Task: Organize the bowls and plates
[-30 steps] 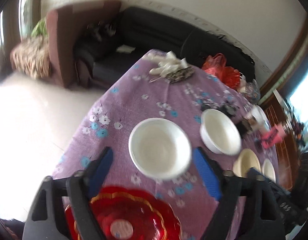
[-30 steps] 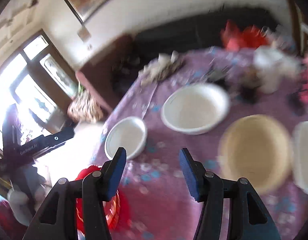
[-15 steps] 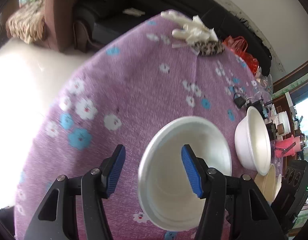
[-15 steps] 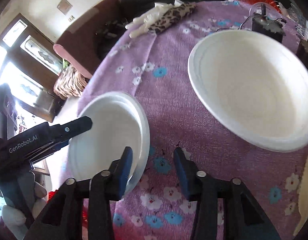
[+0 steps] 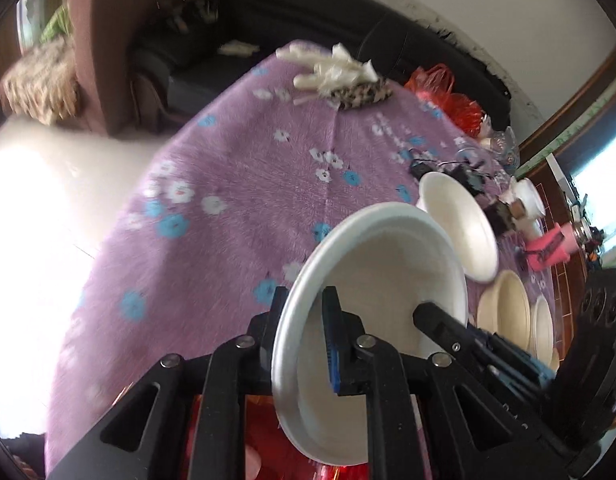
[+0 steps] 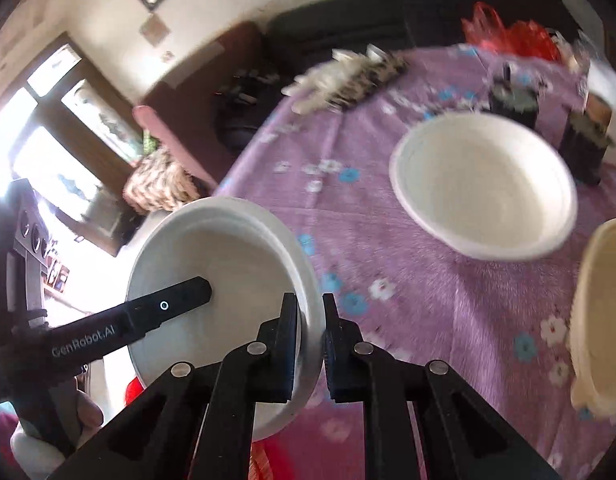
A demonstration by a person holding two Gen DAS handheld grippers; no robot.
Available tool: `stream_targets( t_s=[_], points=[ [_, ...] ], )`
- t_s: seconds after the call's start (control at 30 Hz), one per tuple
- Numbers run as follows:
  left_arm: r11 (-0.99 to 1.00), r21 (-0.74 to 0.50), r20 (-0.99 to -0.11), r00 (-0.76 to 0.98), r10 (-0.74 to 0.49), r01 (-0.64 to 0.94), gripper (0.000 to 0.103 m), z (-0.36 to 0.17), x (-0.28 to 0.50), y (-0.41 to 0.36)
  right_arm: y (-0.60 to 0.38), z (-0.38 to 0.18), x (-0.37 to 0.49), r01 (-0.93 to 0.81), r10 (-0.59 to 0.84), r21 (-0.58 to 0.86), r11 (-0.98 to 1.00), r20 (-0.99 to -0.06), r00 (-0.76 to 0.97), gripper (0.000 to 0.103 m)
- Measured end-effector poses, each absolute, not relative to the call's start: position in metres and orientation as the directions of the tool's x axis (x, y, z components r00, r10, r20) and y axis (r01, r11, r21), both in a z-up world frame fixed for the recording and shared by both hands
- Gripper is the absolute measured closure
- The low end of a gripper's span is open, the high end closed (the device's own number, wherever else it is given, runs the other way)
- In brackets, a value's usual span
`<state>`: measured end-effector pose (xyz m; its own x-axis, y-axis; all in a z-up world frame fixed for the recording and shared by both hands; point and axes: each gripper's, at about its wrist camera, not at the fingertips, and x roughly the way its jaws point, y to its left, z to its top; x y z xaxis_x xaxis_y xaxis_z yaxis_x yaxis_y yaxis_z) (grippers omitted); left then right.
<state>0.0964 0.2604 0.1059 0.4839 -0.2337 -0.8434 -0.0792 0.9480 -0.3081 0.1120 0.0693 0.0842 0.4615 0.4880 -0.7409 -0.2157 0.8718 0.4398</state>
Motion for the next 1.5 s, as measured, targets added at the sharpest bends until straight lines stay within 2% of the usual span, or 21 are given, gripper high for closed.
stream_targets(
  t_s=[0.17,0.27,0.5,0.6,0.63,0.67,0.7,0.73,0.77,0.9,1.07,1.17,1.27,1.33,1.5],
  points=[
    [0.955,-0.276,-0.82,0.546,-0.172,-0.113,0.086,0.122,0.028,0.283,0.095,0.108,0.061,-0.333,0.527,0.412,0.848,-0.719,0.453,0.089],
    [0.96,-0.235,-0.825,0.553,-0.115,-0.15,0.079,0.112,-0.001,0.292,0.118,0.101,0.036,-0.391,0.534,0.385,0.836,-0.734,0.419,0.089],
    [0.964,-0.14,-0.875,0.484,-0.013,-0.226,0.074,0.06,-0.012,0.305,0.154,0.064,0.006,-0.432,0.457,0.276,0.859,-0.793,0.403,0.088],
    [0.97,-0.105,-0.872,0.489,0.016,-0.218,0.07,0.056,-0.015,0.304,0.157,0.05,0.011,-0.417,0.457,0.29,0.862,-0.8,0.388,0.086],
    [0.971,-0.103,-0.87,0.493,0.017,-0.215,0.065,0.057,-0.015,0.304,0.158,0.049,0.012,-0.414,0.459,0.294,0.861,-0.799,0.388,0.086],
    [0.971,-0.109,-0.865,0.501,0.013,-0.213,0.051,0.061,-0.016,0.304,0.159,0.048,0.012,-0.415,0.461,0.295,0.861,-0.798,0.389,0.086],
    [0.971,-0.107,-0.86,0.51,0.017,-0.212,0.041,0.063,-0.018,0.305,0.16,0.048,0.011,-0.416,0.45,0.281,0.865,-0.8,0.397,0.085],
    [0.973,-0.097,-0.849,0.527,0.03,-0.211,0.028,0.068,-0.02,0.304,0.161,0.048,0.009,-0.416,0.432,0.256,0.873,-0.802,0.412,0.086],
    [0.975,-0.079,-0.836,0.547,0.048,-0.207,0.024,0.073,-0.022,0.303,0.164,0.048,0.006,-0.42,0.412,0.226,0.879,-0.803,0.431,0.085],
    [0.98,-0.094,-0.833,0.553,0.02,-0.178,0.024,0.079,-0.027,0.301,0.163,0.05,0.004,-0.421,0.383,0.183,0.888,-0.802,0.459,0.085],
    [0.963,-0.198,-0.815,0.576,-0.057,-0.185,0.024,0.086,-0.038,0.305,0.154,0.057,-0.003,-0.421,0.404,0.205,0.884,-0.787,0.466,0.085],
    [0.958,-0.222,-0.781,0.621,-0.063,-0.182,0.024,0.097,-0.053,0.301,0.141,0.067,-0.012,-0.413,0.436,0.244,0.877,-0.766,0.473,0.085],
    [0.963,-0.207,-0.736,0.676,-0.039,-0.17,0.024,0.111,-0.069,0.289,0.121,0.075,-0.022,-0.399,0.454,0.269,0.877,-0.735,0.503,0.081],
    [0.971,-0.173,-0.702,0.712,-0.005,-0.163,0.024,0.12,-0.079,0.274,0.104,0.078,-0.033,-0.383,0.449,0.268,0.884,-0.716,0.535,0.07],
    [0.991,-0.046,-0.624,0.778,0.069,-0.125,0.02,0.138,-0.097,0.228,0.055,0.079,-0.058,-0.331,0.406,0.247,0.911,-0.688,0.602,0.067]
  ],
)
